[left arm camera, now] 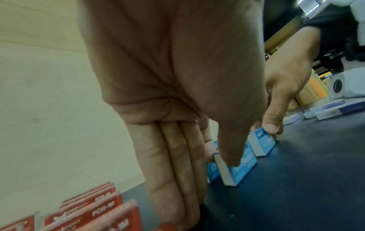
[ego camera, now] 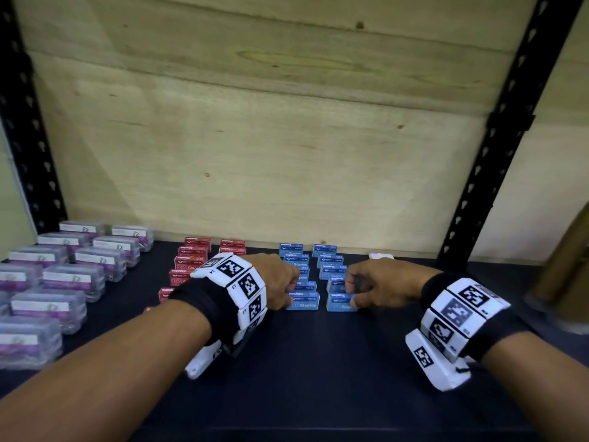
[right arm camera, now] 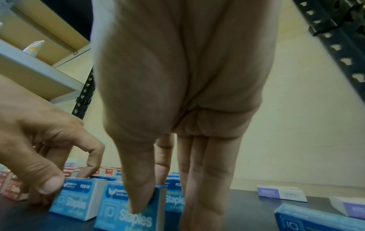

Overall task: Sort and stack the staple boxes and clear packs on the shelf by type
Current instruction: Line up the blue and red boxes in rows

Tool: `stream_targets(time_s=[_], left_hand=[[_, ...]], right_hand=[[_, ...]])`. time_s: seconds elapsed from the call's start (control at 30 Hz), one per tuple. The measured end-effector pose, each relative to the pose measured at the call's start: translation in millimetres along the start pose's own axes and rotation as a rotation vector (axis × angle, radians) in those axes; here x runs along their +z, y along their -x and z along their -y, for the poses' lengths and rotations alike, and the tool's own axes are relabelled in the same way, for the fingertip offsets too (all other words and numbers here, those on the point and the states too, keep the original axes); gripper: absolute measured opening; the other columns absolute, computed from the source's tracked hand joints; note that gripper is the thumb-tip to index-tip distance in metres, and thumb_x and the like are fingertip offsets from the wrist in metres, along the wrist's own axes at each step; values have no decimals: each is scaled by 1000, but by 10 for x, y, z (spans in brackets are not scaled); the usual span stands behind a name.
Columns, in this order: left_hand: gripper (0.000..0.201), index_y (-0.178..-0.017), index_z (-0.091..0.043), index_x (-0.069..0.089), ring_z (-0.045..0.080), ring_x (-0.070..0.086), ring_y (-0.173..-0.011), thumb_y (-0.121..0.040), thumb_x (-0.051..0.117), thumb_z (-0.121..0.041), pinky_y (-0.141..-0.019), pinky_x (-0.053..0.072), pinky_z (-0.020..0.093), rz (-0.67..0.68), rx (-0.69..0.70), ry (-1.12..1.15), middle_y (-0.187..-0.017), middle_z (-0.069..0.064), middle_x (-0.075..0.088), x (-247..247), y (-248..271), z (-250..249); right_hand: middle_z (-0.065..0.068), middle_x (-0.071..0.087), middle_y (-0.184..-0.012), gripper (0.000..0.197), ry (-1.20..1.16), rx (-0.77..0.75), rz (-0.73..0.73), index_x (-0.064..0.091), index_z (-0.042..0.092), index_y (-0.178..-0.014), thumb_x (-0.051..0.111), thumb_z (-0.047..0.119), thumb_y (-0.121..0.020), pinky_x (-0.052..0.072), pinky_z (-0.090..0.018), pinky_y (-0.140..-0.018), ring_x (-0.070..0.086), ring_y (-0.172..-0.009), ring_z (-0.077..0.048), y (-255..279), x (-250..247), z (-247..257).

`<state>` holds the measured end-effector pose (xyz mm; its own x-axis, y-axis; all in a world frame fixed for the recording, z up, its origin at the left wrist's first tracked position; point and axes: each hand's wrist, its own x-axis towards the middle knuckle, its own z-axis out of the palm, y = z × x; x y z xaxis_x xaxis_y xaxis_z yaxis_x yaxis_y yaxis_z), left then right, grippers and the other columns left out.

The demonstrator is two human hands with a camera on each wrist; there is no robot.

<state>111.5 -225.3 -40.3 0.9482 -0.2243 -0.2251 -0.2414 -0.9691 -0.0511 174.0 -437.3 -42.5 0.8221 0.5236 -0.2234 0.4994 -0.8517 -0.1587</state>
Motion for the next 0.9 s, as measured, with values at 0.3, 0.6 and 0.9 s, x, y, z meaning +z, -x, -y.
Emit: stream_targets(time_s=[0.3,0.6,0.9], left_hand=[[32,-109,-23,44,14,49,-79,-92,57,-47,-76,42,30,3,-35,54,-77,-14,43,10,35,38],[33,-113,-28,48,18,61,-88,-90,59,-47,-85,51,36,-184,-30,140,-95,-4,64,-195,-46,96],[23,-110,-34,58,19,60,-95,-90,57,-46,-85,51,38,-192,98,31,-96,-9,58,-430,-610,-408]], right_hand=[[12,70,-99,27,-82,11,27,55,33,-99,73,43,-83,48,-27,-91,64,-95,-11,44,13,-95],[10,68,-98,14,-105,33,-241,63,30,-101,70,26,-89,48,-23,-84,62,-88,-9,234,-183,-650],[13,68,-103,39,-2,224,-9,65,28,-111,78,45,-78,50,-26,-92,64,-97,-7,196,-249,-1123]])
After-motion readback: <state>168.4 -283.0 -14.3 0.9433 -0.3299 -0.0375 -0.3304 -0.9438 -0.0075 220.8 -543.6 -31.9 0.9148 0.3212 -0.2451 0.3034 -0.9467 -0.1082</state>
